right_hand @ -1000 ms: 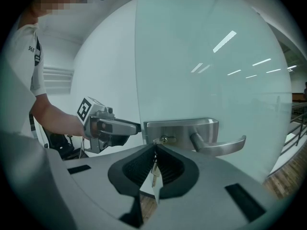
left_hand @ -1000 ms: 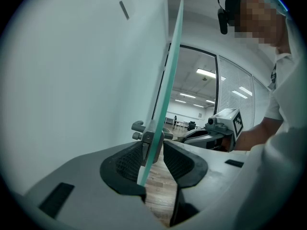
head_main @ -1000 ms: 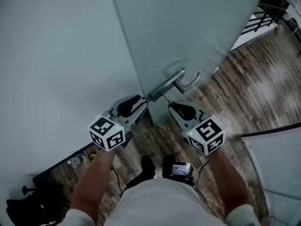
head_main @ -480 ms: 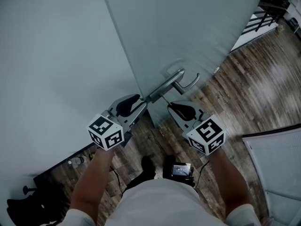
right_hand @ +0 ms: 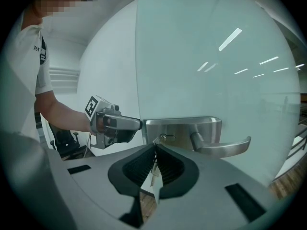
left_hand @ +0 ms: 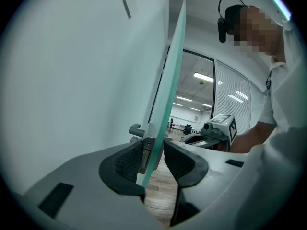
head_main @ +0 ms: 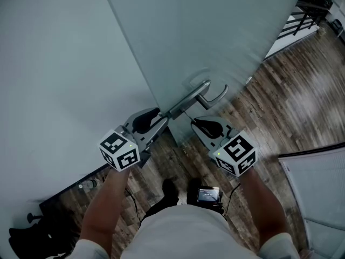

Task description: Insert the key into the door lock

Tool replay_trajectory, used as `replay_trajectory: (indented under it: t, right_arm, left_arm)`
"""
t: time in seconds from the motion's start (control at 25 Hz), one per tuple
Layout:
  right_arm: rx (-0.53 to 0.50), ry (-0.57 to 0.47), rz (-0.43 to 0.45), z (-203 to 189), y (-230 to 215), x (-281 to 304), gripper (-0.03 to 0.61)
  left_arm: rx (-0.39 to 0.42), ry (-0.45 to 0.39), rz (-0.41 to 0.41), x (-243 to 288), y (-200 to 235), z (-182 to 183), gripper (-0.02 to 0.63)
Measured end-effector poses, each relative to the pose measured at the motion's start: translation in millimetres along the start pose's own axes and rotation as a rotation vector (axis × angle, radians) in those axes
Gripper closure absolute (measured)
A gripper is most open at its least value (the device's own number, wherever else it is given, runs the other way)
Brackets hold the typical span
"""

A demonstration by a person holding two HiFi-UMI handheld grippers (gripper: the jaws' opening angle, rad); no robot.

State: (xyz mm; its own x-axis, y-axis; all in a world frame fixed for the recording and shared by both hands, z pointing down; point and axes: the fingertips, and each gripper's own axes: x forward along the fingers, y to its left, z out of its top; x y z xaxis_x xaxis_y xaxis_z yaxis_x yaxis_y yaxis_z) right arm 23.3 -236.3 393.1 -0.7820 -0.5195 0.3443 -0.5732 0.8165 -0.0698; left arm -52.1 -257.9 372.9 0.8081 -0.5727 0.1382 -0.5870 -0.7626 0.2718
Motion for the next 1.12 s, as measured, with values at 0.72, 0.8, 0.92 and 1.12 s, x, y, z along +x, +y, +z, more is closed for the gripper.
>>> replay_trajectory:
  t: [0.72,0.8,0.92,1.12]
  right_arm:
    - [0.004,0.033,0.017,-7,-3,10,0.549]
    - [0.006,0.034,0.016,-7,-3,10,0.549]
    - [0.005,0.036,0.014,-3,-2,13,0.549]
    - [0.003,0.043,0.018,-4,-5,17,0.549]
  left_arm:
    - [-0.028,-0.023,0.007,-2,1,2,0.474]
    - [-0.030,-0.027,0.011,-2,1,2,0.474]
    - [-0.032,-0.030,0.013,-3,1,2,0.474]
    - [-0.036,-0.031,0.013,-1,2,1,0.474]
